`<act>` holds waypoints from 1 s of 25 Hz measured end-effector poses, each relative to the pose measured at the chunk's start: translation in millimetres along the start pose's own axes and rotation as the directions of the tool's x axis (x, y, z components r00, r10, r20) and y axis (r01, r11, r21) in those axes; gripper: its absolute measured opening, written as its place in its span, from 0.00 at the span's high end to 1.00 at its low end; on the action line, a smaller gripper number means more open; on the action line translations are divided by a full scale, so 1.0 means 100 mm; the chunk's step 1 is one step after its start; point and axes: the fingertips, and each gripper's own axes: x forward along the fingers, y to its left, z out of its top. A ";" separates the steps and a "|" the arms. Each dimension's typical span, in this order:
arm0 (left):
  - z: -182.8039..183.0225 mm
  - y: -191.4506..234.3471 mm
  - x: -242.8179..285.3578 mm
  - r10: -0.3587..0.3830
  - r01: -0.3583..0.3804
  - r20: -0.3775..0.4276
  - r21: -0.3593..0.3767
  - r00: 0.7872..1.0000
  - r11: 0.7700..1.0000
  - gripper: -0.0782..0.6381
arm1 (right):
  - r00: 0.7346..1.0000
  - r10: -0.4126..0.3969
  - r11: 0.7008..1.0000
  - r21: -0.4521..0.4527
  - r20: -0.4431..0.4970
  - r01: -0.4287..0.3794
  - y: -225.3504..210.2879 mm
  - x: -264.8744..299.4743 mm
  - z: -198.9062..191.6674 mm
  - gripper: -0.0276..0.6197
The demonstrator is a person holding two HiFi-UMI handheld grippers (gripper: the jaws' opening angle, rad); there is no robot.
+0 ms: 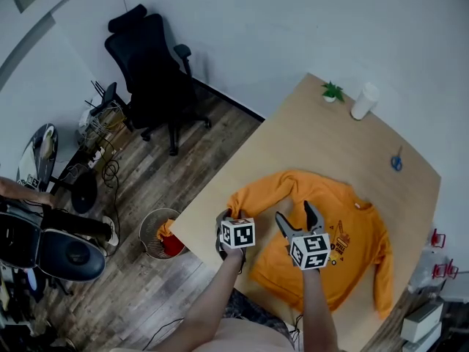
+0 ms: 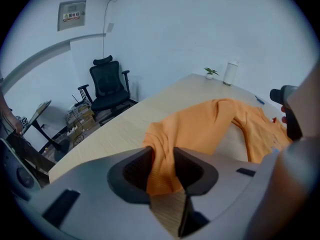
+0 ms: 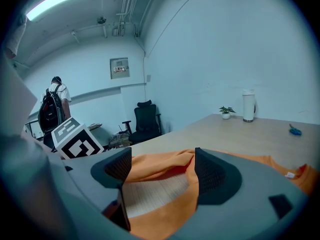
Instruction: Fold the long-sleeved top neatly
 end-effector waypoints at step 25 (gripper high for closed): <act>1.12 -0.82 -0.80 -0.261 0.234 0.298 0.125 0.918 0.964 0.81 | 0.959 -0.268 0.957 0.139 0.088 0.255 -0.76 -0.91 0.01 0.38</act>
